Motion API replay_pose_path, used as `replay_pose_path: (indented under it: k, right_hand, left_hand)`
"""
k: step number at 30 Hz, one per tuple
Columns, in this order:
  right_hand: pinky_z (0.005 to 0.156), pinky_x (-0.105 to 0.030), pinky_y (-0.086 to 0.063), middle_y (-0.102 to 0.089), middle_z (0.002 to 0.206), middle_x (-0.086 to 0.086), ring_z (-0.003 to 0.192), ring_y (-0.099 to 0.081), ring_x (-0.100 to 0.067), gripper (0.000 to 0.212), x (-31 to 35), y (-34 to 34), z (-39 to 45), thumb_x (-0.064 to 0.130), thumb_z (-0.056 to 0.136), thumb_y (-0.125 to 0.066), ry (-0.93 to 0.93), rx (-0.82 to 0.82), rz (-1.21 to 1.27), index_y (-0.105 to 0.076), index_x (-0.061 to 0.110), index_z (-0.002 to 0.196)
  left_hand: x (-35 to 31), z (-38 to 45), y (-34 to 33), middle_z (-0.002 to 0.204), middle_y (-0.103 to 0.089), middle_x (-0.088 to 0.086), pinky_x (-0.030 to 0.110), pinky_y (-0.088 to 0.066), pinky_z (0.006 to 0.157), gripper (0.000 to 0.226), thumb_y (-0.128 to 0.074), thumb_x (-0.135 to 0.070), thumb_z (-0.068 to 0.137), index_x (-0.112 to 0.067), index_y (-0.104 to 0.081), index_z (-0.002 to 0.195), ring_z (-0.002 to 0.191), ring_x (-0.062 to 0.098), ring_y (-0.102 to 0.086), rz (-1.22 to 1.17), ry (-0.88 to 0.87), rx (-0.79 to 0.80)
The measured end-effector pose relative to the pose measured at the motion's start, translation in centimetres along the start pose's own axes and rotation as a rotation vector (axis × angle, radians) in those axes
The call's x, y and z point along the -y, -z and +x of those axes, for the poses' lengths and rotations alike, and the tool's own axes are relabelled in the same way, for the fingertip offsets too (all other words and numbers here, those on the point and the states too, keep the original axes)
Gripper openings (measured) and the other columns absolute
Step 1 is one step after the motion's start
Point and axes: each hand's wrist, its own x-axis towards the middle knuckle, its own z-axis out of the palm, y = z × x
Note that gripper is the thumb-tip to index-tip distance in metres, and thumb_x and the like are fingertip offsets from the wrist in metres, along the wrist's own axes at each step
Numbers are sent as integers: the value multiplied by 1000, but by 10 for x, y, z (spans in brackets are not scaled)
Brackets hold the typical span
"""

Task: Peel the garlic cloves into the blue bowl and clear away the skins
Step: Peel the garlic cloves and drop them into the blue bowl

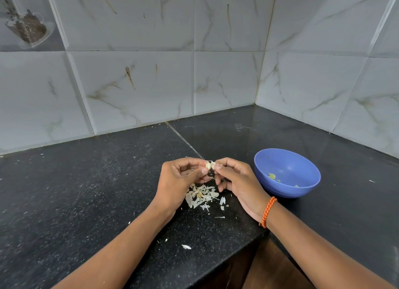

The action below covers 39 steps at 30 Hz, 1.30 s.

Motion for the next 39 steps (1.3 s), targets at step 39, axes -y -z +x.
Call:
replay_pose_path:
  k: [39]
  right_hand:
    - [63,-16,-53,-80,93,4,81,-77,-17,11,1,-7,-6,6,97,-75,298,-211,-418,-82,13,101]
  left_hand:
    - [-10,-8,-8,90,-84,6,27,-64,79,14,-89,-5,87,-6,-81,98,85,24,-83,190,-66,-55]
